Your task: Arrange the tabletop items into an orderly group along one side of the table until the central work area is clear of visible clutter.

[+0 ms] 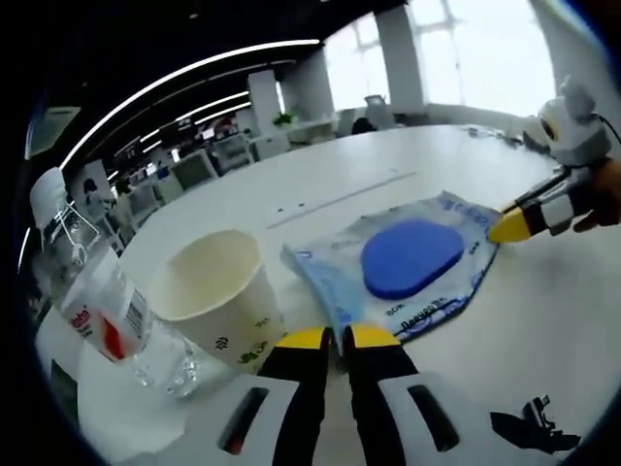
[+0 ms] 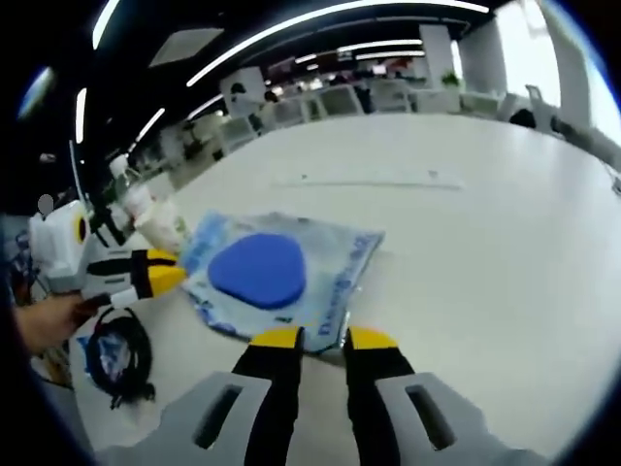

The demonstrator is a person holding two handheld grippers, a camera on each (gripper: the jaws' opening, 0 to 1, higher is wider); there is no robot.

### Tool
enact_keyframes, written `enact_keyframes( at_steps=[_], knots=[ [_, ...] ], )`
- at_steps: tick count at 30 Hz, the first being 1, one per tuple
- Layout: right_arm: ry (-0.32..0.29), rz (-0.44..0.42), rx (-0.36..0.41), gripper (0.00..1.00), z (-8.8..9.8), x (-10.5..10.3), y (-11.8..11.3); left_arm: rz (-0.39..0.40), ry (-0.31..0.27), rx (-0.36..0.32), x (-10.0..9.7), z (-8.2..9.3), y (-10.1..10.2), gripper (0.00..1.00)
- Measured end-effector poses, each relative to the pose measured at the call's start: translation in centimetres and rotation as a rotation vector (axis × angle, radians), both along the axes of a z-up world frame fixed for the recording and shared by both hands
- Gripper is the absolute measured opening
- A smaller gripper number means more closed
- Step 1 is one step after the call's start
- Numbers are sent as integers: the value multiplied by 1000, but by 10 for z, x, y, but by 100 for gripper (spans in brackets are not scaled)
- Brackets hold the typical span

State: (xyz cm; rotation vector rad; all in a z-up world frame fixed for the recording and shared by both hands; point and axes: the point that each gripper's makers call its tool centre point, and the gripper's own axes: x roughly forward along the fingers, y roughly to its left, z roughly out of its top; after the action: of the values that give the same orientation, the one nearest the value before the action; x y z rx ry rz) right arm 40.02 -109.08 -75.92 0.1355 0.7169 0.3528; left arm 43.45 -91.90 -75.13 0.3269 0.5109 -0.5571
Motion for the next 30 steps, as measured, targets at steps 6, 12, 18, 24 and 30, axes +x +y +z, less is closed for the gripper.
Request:
enact_keyframes(
  at_steps=[6, 12, 18, 24, 30],
  knots=[
    [4, 4, -4, 27, 1, -2, 2, -19, 0, -10, -5, 5, -1, 11],
    [3, 10, -25, 35, 3, -7, 4, -24, 1, -6, -11, 9, 3, 15],
    [-13, 9, -34, 47, 10, -14, 1, -47, 4, -12, -21, 13, 5, 21],
    [-23, -7, -27, 58, 20, -22, -2, -57, 22, -32, -33, 20, 11, 31],
    [-26, 0, -27, 67, 29, -39, 4, -60, 26, -88, -43, 35, 17, 42]
  ],
)
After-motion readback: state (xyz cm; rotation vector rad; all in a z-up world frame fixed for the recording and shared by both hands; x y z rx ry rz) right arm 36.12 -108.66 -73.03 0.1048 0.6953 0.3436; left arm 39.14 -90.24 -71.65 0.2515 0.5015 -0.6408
